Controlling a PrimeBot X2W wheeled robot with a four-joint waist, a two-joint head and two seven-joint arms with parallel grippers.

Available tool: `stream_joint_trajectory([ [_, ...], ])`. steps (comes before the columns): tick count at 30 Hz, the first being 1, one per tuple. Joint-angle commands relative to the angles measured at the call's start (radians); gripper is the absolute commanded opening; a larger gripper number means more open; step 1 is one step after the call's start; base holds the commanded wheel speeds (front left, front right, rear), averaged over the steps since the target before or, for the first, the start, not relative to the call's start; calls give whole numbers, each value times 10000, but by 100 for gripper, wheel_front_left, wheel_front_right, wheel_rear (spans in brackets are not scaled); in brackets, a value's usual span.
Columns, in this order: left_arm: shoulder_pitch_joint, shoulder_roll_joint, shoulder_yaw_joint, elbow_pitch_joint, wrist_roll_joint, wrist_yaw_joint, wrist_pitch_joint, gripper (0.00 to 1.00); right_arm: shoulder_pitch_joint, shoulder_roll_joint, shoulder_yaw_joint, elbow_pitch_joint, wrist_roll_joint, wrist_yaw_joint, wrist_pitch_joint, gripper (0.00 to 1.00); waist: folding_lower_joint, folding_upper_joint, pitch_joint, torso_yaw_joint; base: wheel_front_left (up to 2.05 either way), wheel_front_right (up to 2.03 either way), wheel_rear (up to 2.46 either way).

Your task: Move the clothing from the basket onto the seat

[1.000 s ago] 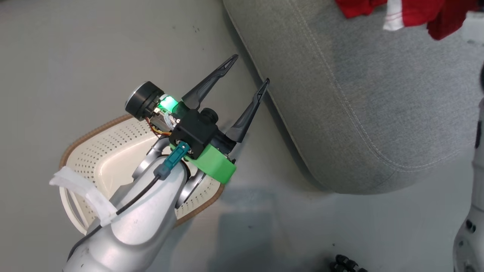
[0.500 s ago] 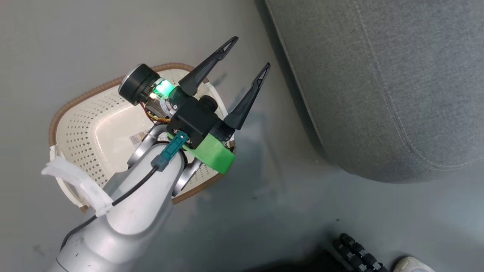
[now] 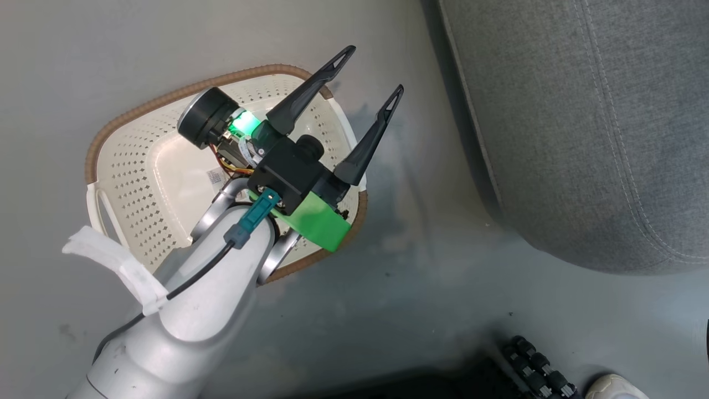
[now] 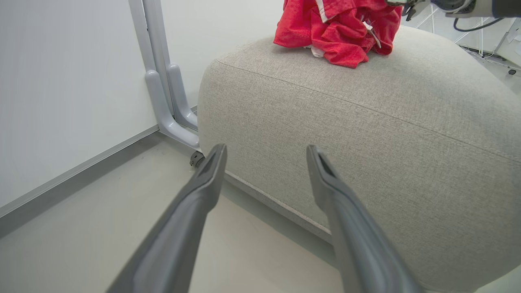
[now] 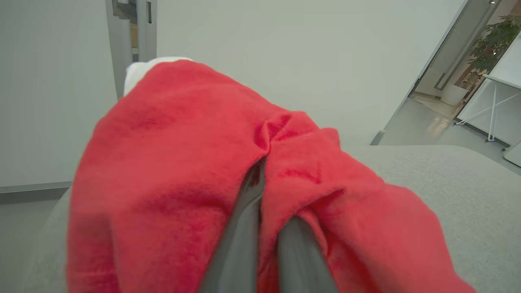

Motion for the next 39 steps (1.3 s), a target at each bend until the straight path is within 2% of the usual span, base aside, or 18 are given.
stream_joint_trajectory([
  [1, -117, -22, 42, -24, 31, 13, -1, 100, 224, 9, -39, 144, -20, -7, -22, 0, -1, 0, 4, 34, 0, 0, 0],
  [6, -114, -31, 138, -33, 31, 34, -2, 100, 530, 128, -135, 338, 13, -7, -22, 0, -1, 0, -74, 79, 0, 0, 0],
  [7, -97, -28, 163, -38, 32, 44, -2, 100, 591, 148, -173, 305, 29, -7, -22, 26, -1, 0, -111, 78, 0, 0, 0],
  [8, -66, -28, 193, -36, 30, 40, -2, 100, 674, 187, -206, 244, 24, -7, -22, 84, -1, 0, -183, 80, 0, 0, 0],
  [9, -26, -28, 226, -34, 18, 52, -2, 100, 760, 231, -224, 181, 34, -7, -22, 100, -1, 0, -252, 73, 0, 0, 0],
  [19, 735, -123, 828, -23, -211, 217, -2, 100, 2631, 654, -192, -655, 141, -7, -22, 100, -1, 0, -1731, -14, 0, 0, 0],
  [20, 1236, -126, 1215, -14, -314, 328, -2, 100, 3614, 833, -139, -945, 326, -7, -22, 100, -1, 0, -2441, -37, 0, 0, 0],
  [25, 1932, -166, 1760, -31, -439, 469, -2, 100, 4735, 970, 232, -1490, 520, -7, -22, 100, -1, 0, -3279, 52, 0, 0, 0],
  [39, 4081, -429, 4074, -71, -567, 756, -2, 100, 7225, 1541, 1619, -3198, 1134, -7, -22, 100, -1, 0, -5232, 1152, 0, 0, 0],
])
